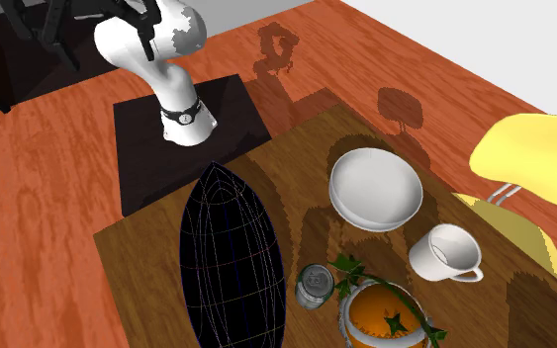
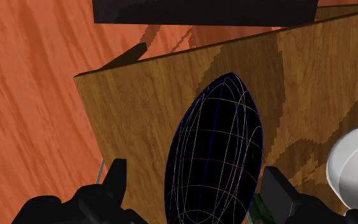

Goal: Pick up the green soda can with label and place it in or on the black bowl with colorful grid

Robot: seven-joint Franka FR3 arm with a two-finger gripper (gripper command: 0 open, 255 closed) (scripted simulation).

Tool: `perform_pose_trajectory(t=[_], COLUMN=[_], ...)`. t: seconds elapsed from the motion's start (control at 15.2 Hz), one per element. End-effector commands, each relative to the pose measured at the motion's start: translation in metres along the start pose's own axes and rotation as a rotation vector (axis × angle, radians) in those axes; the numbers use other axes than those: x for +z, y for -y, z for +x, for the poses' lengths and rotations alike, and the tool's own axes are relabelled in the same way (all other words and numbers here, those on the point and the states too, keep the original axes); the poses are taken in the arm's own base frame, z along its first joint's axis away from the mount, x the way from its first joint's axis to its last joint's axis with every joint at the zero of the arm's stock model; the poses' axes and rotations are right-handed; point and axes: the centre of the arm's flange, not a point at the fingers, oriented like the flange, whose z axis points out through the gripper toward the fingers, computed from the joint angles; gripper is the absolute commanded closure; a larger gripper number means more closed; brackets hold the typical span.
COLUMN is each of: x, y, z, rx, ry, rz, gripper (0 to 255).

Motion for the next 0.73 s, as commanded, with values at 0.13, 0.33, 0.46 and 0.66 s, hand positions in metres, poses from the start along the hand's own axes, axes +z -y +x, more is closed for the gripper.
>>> perform_pose_trajectory(t=[0.13,0.33,0.46,0.66], x=[0.015,0.039,0.054,0.077], y=[0.011,0.027,0.038,0.055], z=[0.018,0.046,0.064,0.091], rx=[0.002,0.004,0.006,0.008], ry=[0.002,0.005,0.006,0.009], rz=[0.005,0.013,0.018,0.025], gripper=[0,0,0,0])
